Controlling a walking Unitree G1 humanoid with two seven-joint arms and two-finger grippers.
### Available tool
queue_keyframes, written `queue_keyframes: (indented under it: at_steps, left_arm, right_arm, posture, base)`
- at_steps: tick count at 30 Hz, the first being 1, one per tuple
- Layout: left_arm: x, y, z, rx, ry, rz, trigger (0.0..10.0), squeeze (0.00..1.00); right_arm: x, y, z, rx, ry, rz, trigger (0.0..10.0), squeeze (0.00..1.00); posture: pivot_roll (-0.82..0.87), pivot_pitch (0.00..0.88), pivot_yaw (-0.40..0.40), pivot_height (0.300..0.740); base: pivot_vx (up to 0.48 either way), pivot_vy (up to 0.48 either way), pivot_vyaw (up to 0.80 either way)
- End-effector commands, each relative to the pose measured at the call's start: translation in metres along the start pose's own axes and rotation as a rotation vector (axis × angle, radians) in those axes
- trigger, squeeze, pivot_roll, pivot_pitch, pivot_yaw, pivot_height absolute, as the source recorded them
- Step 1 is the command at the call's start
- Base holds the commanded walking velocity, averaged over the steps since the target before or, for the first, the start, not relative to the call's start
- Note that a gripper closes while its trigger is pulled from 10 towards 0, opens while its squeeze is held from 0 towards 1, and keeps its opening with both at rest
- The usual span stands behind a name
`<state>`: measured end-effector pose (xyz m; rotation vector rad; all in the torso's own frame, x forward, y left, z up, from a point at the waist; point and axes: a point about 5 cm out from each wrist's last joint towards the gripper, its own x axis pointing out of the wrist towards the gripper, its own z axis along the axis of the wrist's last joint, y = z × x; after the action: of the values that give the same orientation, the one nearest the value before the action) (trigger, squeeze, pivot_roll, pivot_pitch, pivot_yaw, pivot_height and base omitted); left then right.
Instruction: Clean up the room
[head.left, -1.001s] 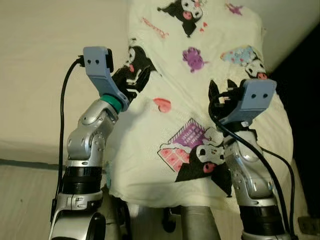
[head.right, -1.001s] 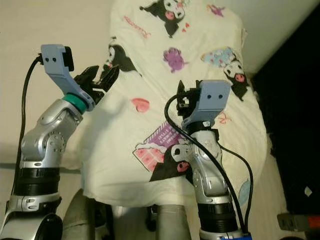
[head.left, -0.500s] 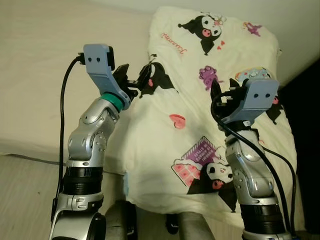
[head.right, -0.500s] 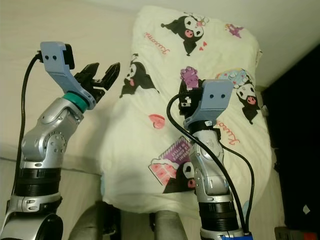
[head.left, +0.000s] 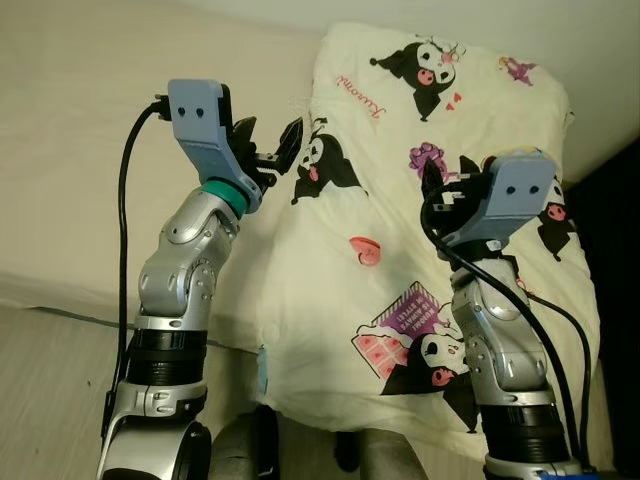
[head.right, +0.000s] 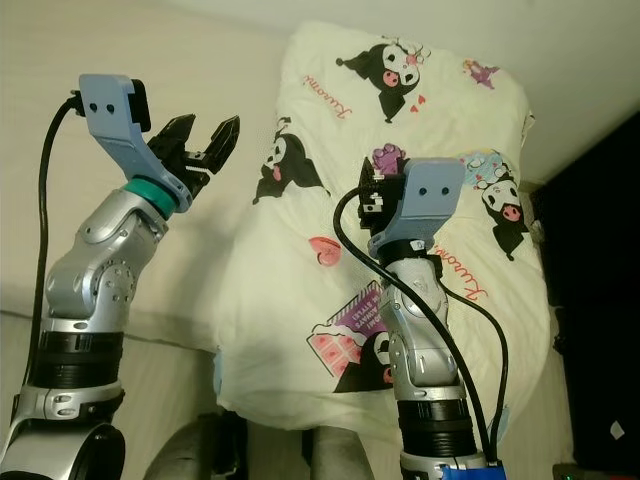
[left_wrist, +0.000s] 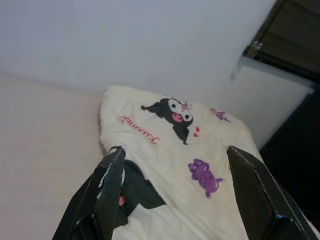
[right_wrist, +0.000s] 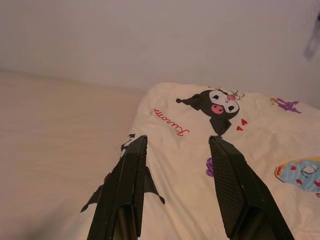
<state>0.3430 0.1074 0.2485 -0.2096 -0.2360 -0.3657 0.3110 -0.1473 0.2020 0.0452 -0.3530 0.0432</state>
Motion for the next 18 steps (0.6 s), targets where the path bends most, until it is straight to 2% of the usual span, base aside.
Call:
queue_keyframes:
  at_steps: [1,6,7,9,10,11,12,13,18]
  left_arm:
    - [-0.001,-0.001,-0.006,0.023,0.018,-0.001,10.0,0.00]
    - [-0.003,-0.001,-0.010,0.042,0.022,0.002,10.0,0.00]
    - [-0.007,0.002,-0.016,0.059,0.039,0.011,10.0,0.00]
    - [-0.007,0.002,-0.016,0.059,0.039,0.011,10.0,0.00]
    - [-0.012,0.006,-0.024,0.080,0.063,0.021,10.0,0.00]
    - [-0.017,0.010,-0.032,0.101,0.089,0.033,10.0,0.00]
    - [-0.017,0.010,-0.032,0.101,0.089,0.033,10.0,0.00]
    - [-0.022,0.014,-0.039,0.118,0.111,0.044,10.0,0.00]
    - [-0.028,0.020,-0.050,0.145,0.145,0.053,10.0,0.00]
  right_arm:
    - [-0.003,-0.004,-0.006,0.010,0.014,-0.012,10.0,0.00]
    - [-0.004,0.004,-0.014,0.024,0.021,0.026,10.0,0.00]
    - [-0.010,0.009,-0.026,0.018,0.063,0.052,10.0,0.00]
    - [-0.010,0.009,-0.026,0.018,0.063,0.052,10.0,0.00]
    - [-0.017,0.012,-0.040,0.006,0.115,0.069,10.0,0.00]
    - [-0.024,0.013,-0.052,0.009,0.162,0.068,10.0,0.00]
    - [-0.024,0.013,-0.052,0.009,0.162,0.068,10.0,0.00]
    - [-0.029,0.012,-0.061,0.014,0.195,0.057,10.0,0.00]
    - [-0.030,0.009,-0.068,0.022,0.213,0.038,10.0,0.00]
  posture:
    - [-0.11,0.149,-0.008,0.740]
    - [-0.11,0.135,-0.004,0.740]
    - [-0.11,0.121,0.002,0.740]
    - [-0.11,0.121,0.002,0.740]
    - [-0.10,0.112,0.006,0.740]
    - [-0.10,0.109,0.010,0.740]
    - [-0.10,0.109,0.010,0.740]
    - [-0.09,0.104,0.014,0.740]
    - [-0.09,0.096,0.020,0.740]
  base:
    - [0.000,0.000,0.00]
    - [-0.322,0.000,0.00]
    - [-0.375,0.000,0.00]
    - [-0.375,0.000,0.00]
    - [-0.375,0.000,0.00]
    - [-0.379,0.000,0.00]
    - [-0.379,0.000,0.00]
    - [-0.375,0.000,0.00]
    - [-0.400,0.000,0.00]
